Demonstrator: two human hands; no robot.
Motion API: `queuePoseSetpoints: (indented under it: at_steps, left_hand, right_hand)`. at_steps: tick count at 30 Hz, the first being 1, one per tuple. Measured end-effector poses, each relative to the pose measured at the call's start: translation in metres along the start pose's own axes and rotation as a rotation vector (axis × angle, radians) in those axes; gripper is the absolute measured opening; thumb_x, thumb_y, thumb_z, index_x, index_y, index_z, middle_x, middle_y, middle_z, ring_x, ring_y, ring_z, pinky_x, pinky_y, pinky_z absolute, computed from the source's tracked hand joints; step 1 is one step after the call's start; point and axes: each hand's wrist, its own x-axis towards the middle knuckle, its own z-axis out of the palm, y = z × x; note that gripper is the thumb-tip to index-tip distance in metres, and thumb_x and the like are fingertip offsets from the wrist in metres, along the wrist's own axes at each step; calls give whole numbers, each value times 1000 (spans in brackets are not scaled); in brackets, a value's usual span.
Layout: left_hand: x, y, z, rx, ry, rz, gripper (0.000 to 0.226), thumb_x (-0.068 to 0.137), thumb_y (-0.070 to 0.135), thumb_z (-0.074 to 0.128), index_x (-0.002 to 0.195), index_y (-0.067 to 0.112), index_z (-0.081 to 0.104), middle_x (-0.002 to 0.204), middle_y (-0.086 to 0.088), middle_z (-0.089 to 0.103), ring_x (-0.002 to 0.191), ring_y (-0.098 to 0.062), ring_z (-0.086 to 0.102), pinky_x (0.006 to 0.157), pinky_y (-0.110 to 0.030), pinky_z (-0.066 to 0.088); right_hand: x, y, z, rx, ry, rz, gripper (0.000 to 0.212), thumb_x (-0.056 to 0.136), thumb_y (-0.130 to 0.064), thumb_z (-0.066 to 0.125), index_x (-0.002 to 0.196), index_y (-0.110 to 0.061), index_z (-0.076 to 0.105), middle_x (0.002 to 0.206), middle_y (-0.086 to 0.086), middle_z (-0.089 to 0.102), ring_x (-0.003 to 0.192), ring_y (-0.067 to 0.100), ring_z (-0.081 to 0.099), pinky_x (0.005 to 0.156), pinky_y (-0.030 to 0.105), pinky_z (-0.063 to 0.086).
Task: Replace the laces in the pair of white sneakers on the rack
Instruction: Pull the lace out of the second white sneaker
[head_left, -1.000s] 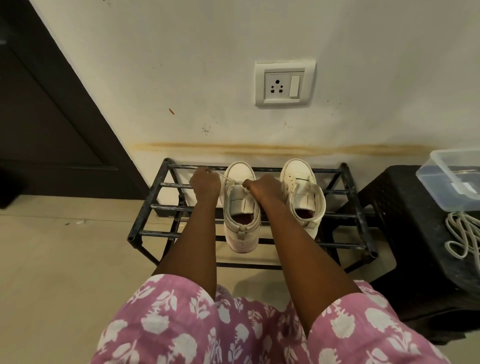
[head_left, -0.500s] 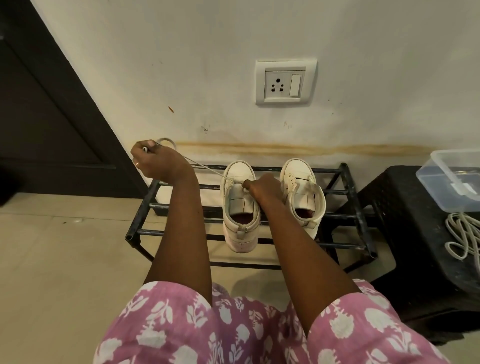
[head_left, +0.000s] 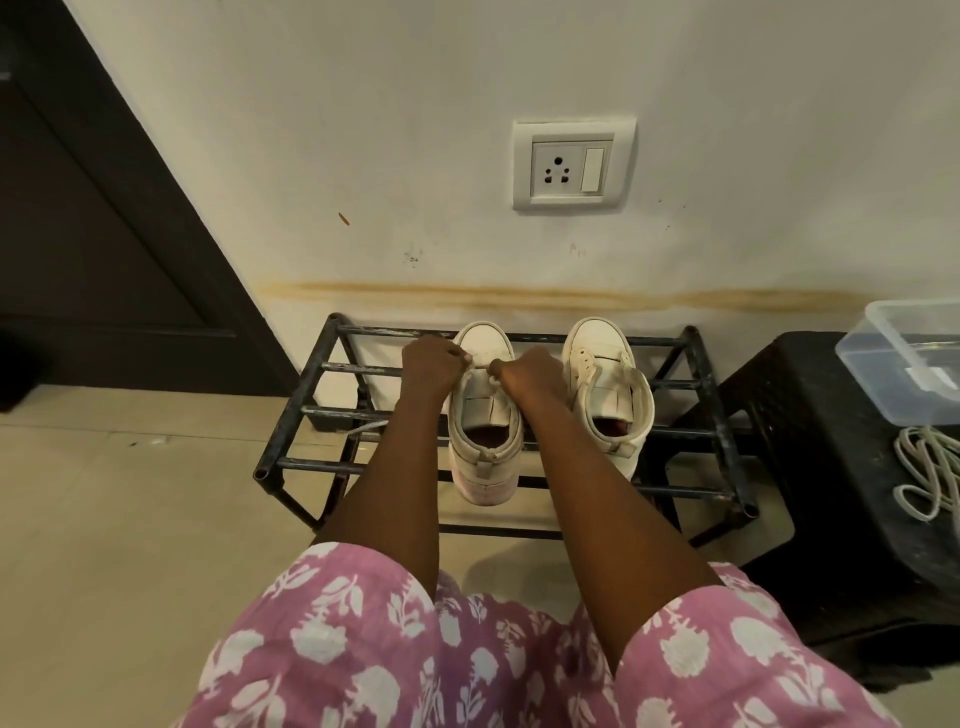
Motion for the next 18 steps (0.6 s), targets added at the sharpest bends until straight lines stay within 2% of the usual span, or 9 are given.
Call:
queuePoseSetpoints:
  at_steps: [3,5,8,11,15,17,18]
  left_hand:
    - [-1,-5,2,-21,16,-26,23,91,19,59,106,8,72,113,-8,69,110,-20,59,81,-18,31]
    - [-2,-7,1,-53,48,-48,21,89,18,61,103,7,73,110,-8,70,108,-20,60,78,-18,29]
    - [-5,-4,6,-86,86,-106,24,92,14,54,102,1,70,111,-14,68,108,-27,58,89,-28,35]
    - [-8,-4,9,-62,61,-184,30,96,13,44,109,-5,64,116,-21,62,112,-34,55,90,-35,40]
    - [-3,-17,0,15,114,-286,32,94,22,56,117,1,61,119,-14,61,114,-28,56,88,-31,48]
    - [0,-20,-7,-80,200,-402,33,95,23,54,119,0,59,121,-15,60,116,-28,55,90,-32,48]
    - [3,-22,-13,-226,314,-480,33,97,19,49,121,-2,57,124,-16,58,118,-29,53,93,-34,47]
  right_hand:
    - [-1,0,0,3,2,-7,37,82,-34,65,105,-6,59,110,13,63,99,30,61,68,30,40]
    - [-2,1,0,4,3,-10,37,82,-34,64,105,-5,59,110,13,63,99,31,61,68,30,40]
    - [-2,0,1,2,2,-9,37,82,-33,64,106,-6,59,111,13,63,99,30,61,68,30,40]
    - [-3,0,0,-2,6,0,37,82,-32,65,107,-6,59,111,12,63,100,30,61,69,30,40]
    - [-3,0,0,2,9,-1,34,82,-31,65,104,-6,60,110,12,63,97,29,61,67,29,40]
    - [-3,-1,0,1,10,-1,33,82,-31,65,103,-7,60,110,12,63,98,29,61,67,29,40]
    - [-3,-1,0,-2,15,1,33,82,-31,64,104,-7,60,110,12,63,98,29,61,68,29,40]
